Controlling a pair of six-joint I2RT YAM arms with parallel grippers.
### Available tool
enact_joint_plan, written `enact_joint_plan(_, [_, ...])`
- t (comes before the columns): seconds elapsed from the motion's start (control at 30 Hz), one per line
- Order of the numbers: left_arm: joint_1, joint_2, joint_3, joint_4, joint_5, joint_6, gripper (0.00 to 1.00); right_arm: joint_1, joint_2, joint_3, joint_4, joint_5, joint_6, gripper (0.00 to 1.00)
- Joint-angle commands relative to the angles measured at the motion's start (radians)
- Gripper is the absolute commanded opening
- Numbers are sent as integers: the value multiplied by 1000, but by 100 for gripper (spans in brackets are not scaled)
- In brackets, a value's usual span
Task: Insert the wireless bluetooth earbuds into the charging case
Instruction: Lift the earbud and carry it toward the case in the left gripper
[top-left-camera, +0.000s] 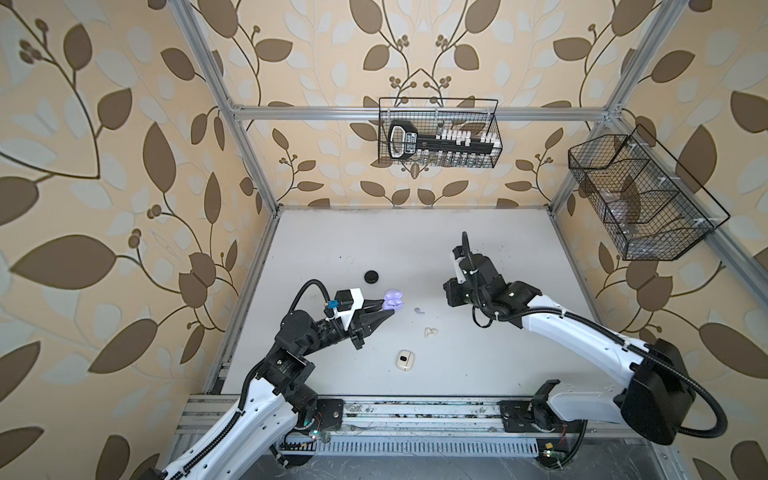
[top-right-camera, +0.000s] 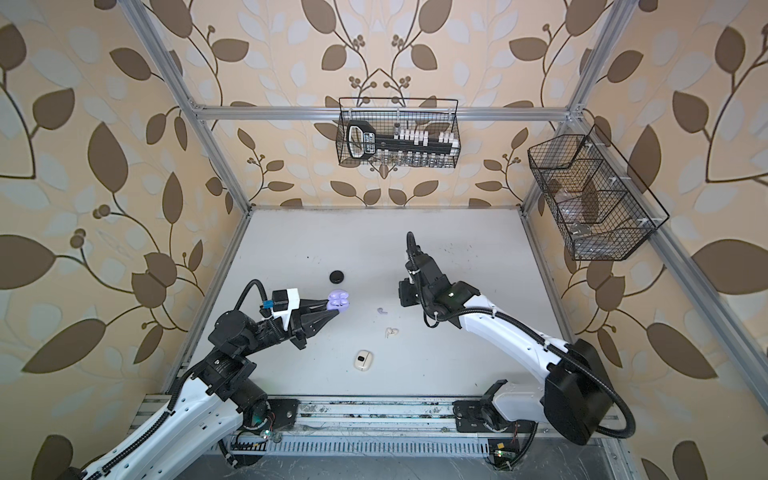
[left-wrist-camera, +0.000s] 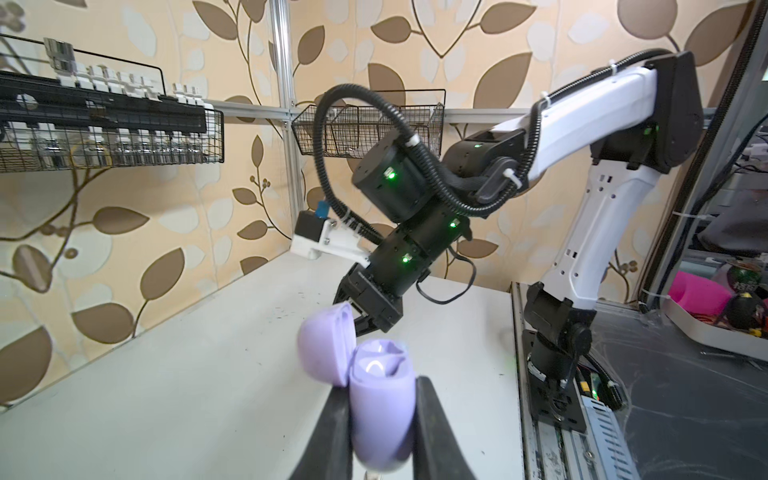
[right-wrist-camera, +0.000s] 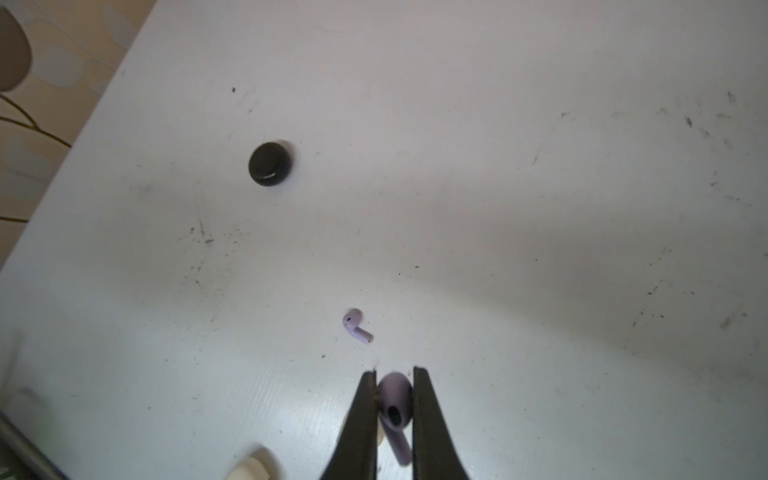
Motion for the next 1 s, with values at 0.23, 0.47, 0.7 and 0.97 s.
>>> enact_joint_plan(0.23, [-10, 54, -46, 373, -98, -178, 0, 33, -184, 103, 71, -96, 66, 12])
enact_joint_plan(0.47, [-13, 95, -85, 543, -88, -276, 0, 197, -277, 92, 248, -25, 30, 14])
enact_joint_plan(0.7, [-23, 189, -100, 723, -16, -337, 0, 347, -346, 51, 374, 5, -59, 14])
enact_joint_plan(0.97, [-76, 281, -114, 893, 6, -370, 0, 432, -400, -62, 561, -19, -91, 19])
